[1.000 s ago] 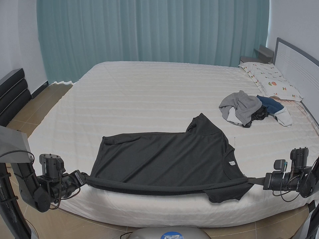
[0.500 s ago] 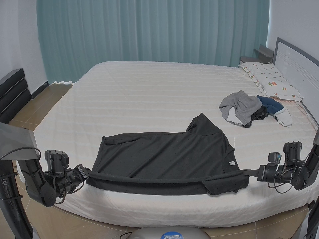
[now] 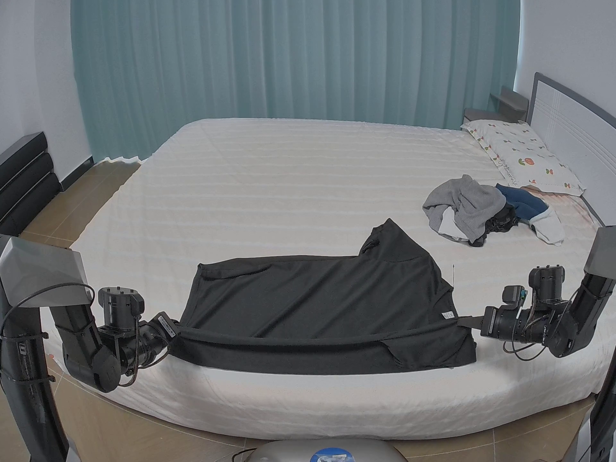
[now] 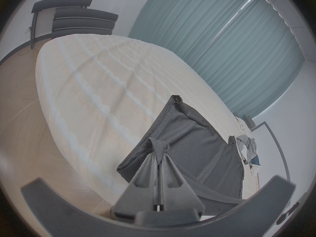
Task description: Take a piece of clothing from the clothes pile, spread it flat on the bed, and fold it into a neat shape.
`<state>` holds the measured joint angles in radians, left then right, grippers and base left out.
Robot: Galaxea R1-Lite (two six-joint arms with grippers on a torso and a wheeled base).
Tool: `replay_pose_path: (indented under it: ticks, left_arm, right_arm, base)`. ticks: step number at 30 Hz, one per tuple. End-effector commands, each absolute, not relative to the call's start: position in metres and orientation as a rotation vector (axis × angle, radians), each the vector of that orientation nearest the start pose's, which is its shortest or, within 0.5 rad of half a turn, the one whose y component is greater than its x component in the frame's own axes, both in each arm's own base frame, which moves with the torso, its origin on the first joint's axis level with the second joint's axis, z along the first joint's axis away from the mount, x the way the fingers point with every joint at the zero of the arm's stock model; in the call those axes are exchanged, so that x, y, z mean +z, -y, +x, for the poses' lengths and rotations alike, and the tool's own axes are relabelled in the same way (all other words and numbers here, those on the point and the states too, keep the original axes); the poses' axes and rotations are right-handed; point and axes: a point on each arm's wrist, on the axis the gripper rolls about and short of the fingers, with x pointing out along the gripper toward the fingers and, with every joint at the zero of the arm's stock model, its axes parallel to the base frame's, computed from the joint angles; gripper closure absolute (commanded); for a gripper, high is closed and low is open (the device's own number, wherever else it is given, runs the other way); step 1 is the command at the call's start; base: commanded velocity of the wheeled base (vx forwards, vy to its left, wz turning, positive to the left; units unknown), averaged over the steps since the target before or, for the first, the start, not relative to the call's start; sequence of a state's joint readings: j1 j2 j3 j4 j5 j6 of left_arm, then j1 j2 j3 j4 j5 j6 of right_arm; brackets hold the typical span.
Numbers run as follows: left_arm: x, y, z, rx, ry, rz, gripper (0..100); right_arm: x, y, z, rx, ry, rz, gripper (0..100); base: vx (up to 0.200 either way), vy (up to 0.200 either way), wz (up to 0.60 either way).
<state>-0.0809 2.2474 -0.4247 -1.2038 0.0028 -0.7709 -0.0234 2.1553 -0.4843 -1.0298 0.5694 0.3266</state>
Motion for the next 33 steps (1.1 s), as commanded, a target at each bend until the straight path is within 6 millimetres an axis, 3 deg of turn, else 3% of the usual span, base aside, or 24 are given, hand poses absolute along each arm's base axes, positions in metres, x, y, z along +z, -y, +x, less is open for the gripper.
replay_pose_path:
  ticks: [1, 17, 31, 32, 33]
  left_arm:
    - [-0.020, 0.025, 0.307, 0.173, -0.613, -0.741, 100]
    - [-0.040, 0.026, 0.324, 0.234, -0.601, -0.741, 100]
    - [-0.040, 0.026, 0.326, 0.231, -0.597, -0.742, 100]
    - [-0.040, 0.026, 0.326, 0.231, -0.597, -0.742, 0]
    - [-0.040, 0.027, 0.326, 0.229, -0.596, -0.742, 0]
  right_arm:
    - [-0.003, -0.006, 0.309, 0.418, -0.730, 0.512, 100]
    - [-0.018, -0.008, 0.327, 0.396, -0.688, 0.622, 100]
    - [-0.029, -0.007, 0.332, 0.371, -0.677, 0.639, 100]
    - [-0.031, -0.007, 0.331, 0.369, -0.681, 0.642, 0]
    - [-0.032, -0.008, 0.331, 0.370, -0.685, 0.642, 0]
  base:
    - [0.000, 0.000, 0.00]
    - [0.000, 0.000, 0.00]
    - [0.000, 0.000, 0.00]
    - [0.000, 0.000, 0.00]
    - [0.000, 0.000, 0.00]
